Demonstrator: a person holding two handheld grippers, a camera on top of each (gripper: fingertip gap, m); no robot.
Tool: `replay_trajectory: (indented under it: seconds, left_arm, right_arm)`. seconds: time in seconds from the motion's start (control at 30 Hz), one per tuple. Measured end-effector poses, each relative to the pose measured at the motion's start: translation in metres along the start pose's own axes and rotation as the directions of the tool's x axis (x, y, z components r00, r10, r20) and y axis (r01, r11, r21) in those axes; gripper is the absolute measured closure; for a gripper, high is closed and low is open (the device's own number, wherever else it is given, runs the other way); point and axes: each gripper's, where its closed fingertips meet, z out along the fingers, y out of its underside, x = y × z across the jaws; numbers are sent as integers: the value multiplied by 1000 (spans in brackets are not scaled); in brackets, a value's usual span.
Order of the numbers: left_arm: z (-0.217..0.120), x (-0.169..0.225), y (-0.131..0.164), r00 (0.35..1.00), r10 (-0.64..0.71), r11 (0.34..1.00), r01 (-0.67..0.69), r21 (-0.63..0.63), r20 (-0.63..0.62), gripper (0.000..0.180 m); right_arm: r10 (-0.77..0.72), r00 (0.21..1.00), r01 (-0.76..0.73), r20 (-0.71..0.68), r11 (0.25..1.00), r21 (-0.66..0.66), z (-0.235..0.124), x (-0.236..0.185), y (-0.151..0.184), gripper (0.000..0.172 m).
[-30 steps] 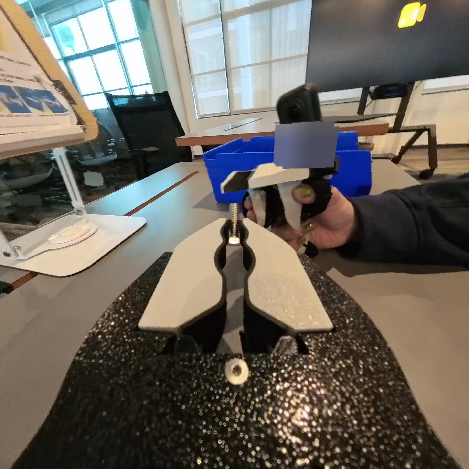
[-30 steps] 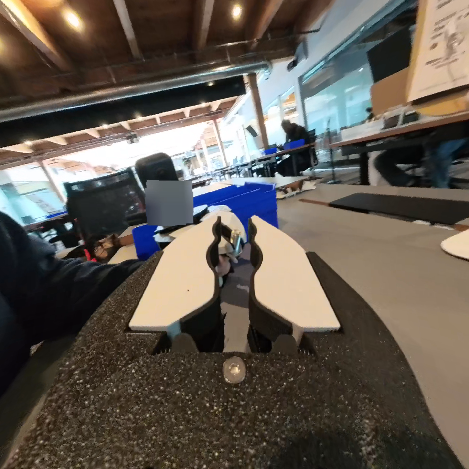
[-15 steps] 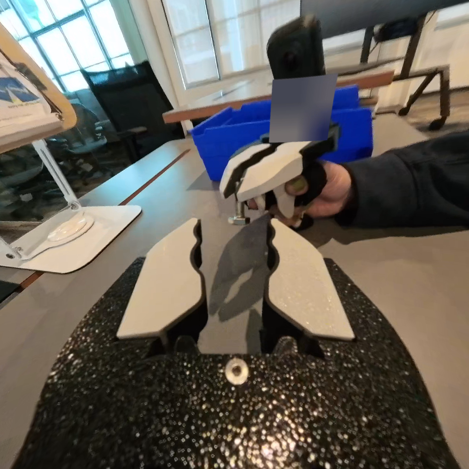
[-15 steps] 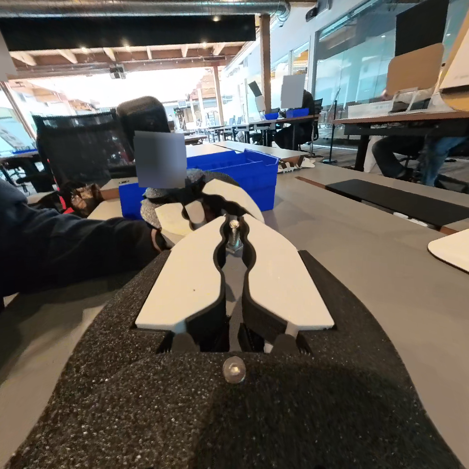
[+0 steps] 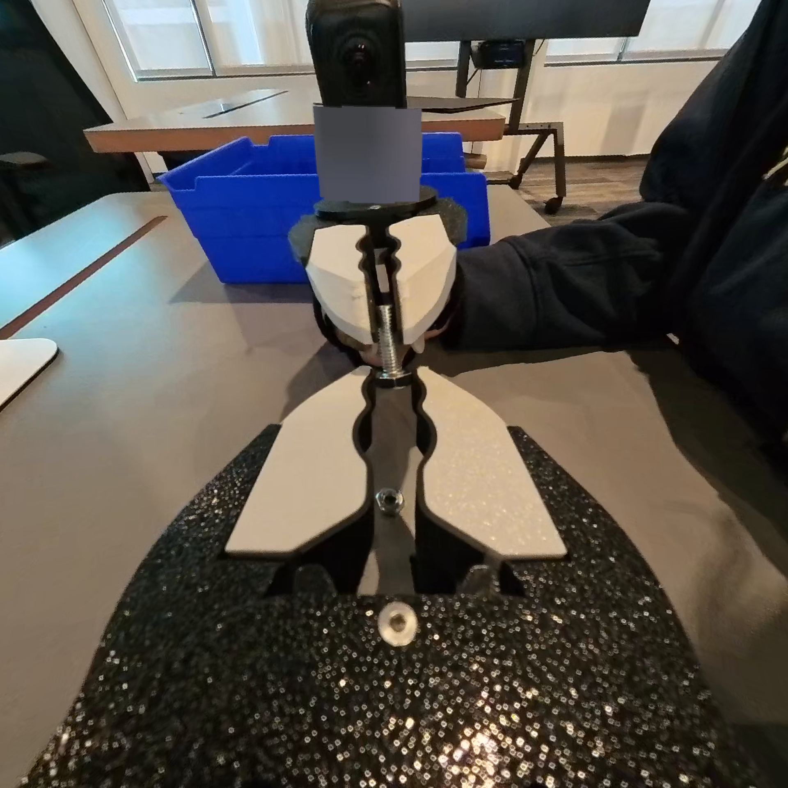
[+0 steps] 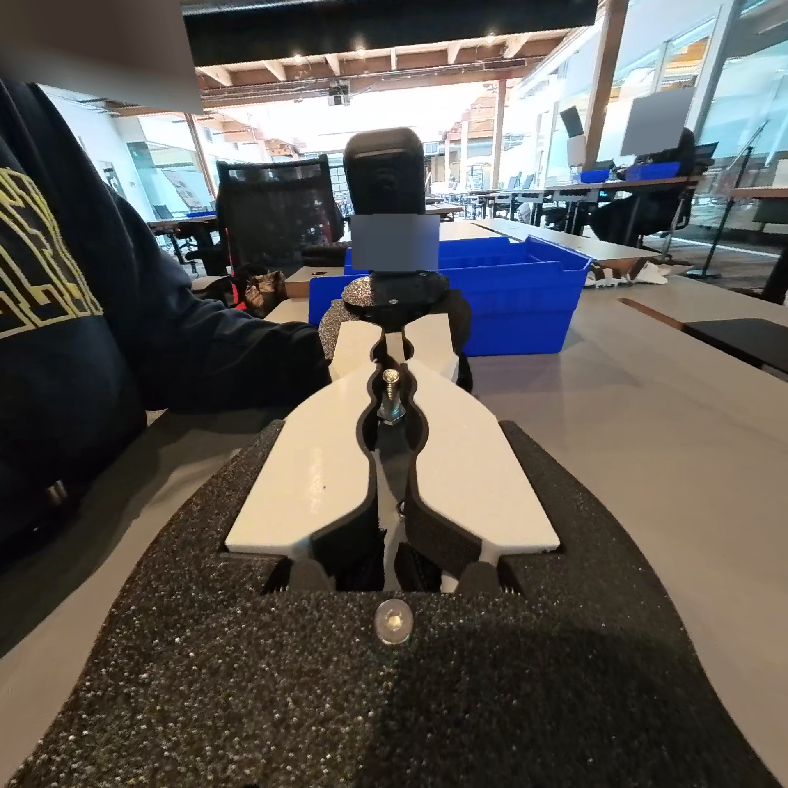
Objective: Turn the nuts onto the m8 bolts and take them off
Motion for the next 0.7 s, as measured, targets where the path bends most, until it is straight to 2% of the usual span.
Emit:
replay_trajectory:
  seconds: [0.17,0.2,0.23,0.27,0.3,0.37,0.47,0.6,0.7]
  left_arm:
    - [-1,-3,0,1000,1,1000,-1,-8,19,166]
    - [-3,-7,0,999,1,1000,-1,-4,44,166]
    - [-6,-14,1,995,3,1000,-3,1,95,166]
    - [-12,-24,0,987,1,1000,-3,12,160,166]
    - [-19,-34,-2,973,-7,999,-1,35,229,166]
    - [-34,-50,-9,943,-49,993,10,118,329,166]
    - [-51,-61,-16,914,-97,977,13,211,394,166]
    - [-54,-60,-20,924,-115,967,21,253,365,166]
    - [-51,-57,-19,932,-100,971,15,238,349,166]
  right_arm:
    - [-5,1000,5,-30,1000,4,0,4,-1,164]
    - [-12,998,12,-57,1000,13,-2,6,-3,159]
    - [-10,995,13,-99,999,29,-5,12,-7,147]
    - [-9,992,12,-130,1000,24,-10,16,-8,144]
    - [-12,988,8,-157,1000,-23,-14,20,-3,145]
    - [-20,986,-18,-168,974,-225,-18,22,25,147]
    - [9,991,-74,-130,862,-501,-11,12,68,147]
    - [-54,989,-52,-136,737,-674,1,9,99,146]
    - [-76,986,-48,-150,725,-687,4,11,101,146]
